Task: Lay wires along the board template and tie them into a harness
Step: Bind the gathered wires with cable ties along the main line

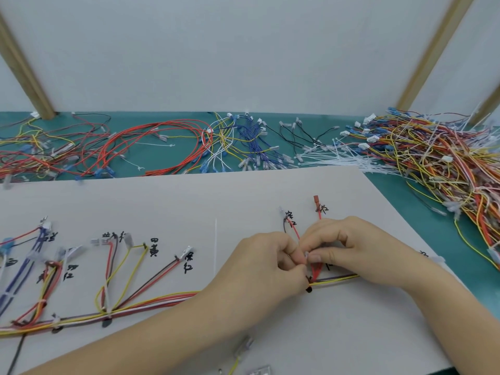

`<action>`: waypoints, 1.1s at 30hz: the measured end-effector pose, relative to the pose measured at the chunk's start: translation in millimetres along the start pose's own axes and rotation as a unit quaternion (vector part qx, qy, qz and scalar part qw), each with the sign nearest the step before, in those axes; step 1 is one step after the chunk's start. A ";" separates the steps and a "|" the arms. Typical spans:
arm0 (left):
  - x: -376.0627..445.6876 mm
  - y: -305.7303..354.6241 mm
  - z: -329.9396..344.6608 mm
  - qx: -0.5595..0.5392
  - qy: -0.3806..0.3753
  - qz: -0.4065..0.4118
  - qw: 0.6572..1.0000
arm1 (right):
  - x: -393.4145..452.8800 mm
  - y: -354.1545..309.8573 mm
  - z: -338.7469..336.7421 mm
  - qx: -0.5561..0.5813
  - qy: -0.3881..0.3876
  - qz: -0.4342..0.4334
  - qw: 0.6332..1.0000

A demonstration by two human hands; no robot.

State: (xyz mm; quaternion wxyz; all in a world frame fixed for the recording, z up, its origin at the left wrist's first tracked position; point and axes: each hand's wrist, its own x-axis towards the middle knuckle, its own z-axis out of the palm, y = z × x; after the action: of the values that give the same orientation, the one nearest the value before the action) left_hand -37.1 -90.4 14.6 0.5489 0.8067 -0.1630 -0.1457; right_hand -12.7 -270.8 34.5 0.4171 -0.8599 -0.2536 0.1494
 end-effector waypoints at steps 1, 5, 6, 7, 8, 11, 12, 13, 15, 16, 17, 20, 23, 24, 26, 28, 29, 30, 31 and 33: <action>0.4 0.0 -0.1 0.002 0.001 0.000 1.000 | -0.2 -0.3 -0.1 -0.001 -0.001 -0.001 1.000; 1.9 0.6 0.3 0.006 0.005 0.001 1.000 | -1.9 -0.4 0.6 0.000 -0.005 -0.005 1.000; 1.6 0.7 0.6 0.006 0.007 0.001 1.000 | -2.1 -0.3 0.8 0.001 -0.005 -0.007 1.000; 1.8 0.6 0.9 0.005 0.007 0.003 1.000 | -2.3 -0.3 1.2 0.000 -0.005 -0.007 1.000; 1.7 0.8 1.2 0.005 0.007 0.003 1.000 | -2.4 0.0 1.3 -0.004 -0.003 -0.007 1.000; 1.8 0.9 1.3 0.001 0.005 0.002 1.000 | -2.5 2.0 1.5 -0.030 0.008 -0.009 0.999; 2.0 0.7 1.4 -0.004 0.005 0.002 1.000 | -2.5 2.5 1.9 -0.040 0.013 -0.010 0.999; 2.2 0.5 1.5 -0.007 0.006 0.002 1.000 | -2.5 2.9 2.4 -0.051 0.018 -0.011 0.998; 2.7 -0.3 1.7 -0.016 0.012 0.001 1.000 | -2.9 2.7 2.8 -0.068 0.025 -0.015 0.997; 2.8 -0.5 2.1 -0.021 0.015 0.000 1.000 | -3.3 2.1 2.7 -0.066 0.025 -0.016 0.997; 3.0 -0.8 2.4 -0.025 0.017 0.000 1.000 | -4.0 1.1 2.3 -0.053 0.021 -0.015 0.998; 2.3 -2.2 2.8 -0.030 0.013 0.007 0.999 | -6.1 -1.3 0.9 0.004 0.006 -0.006 1.000; 1.9 -3.4 3.0 -0.028 0.018 0.012 0.999 | -5.3 -1.5 1.3 0.035 0.016 0.006 0.999; 1.9 -3.4 3.1 -0.027 0.020 0.013 0.999 | -4.9 -1.8 1.8 0.044 0.019 0.009 0.999; 1.9 -2.8 3.4 -0.027 0.022 0.017 0.999 | -4.8 -2.6 2.7 0.057 0.024 0.010 0.998; 2.2 -2.8 3.6 -0.024 0.021 0.019 0.999 | -4.9 -3.7 2.2 0.057 0.028 0.015 0.998; 2.7 -3.5 3.4 -0.025 0.020 0.018 0.999 | -5.4 -3.2 1.5 0.043 0.037 0.019 0.998; 3.0 -3.8 2.8 -0.029 0.018 0.015 0.999 | -5.7 -2.7 1.0 0.020 0.054 0.022 0.998; 3.1 -4.1 1.7 -0.035 0.014 0.012 0.999 | -6.2 -2.9 0.6 -0.006 0.073 0.019 0.997; 3.0 -3.4 -0.7 -0.056 -0.001 0.004 0.998 | -7.6 -5.4 1.0 -0.037 0.104 -0.005 0.994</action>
State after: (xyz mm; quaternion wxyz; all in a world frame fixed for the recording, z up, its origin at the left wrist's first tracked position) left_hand -33.7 -89.9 11.5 0.5940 0.7736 -0.1588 -0.1532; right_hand -21.1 -271.6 38.6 0.4100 -0.8842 -0.2184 0.0482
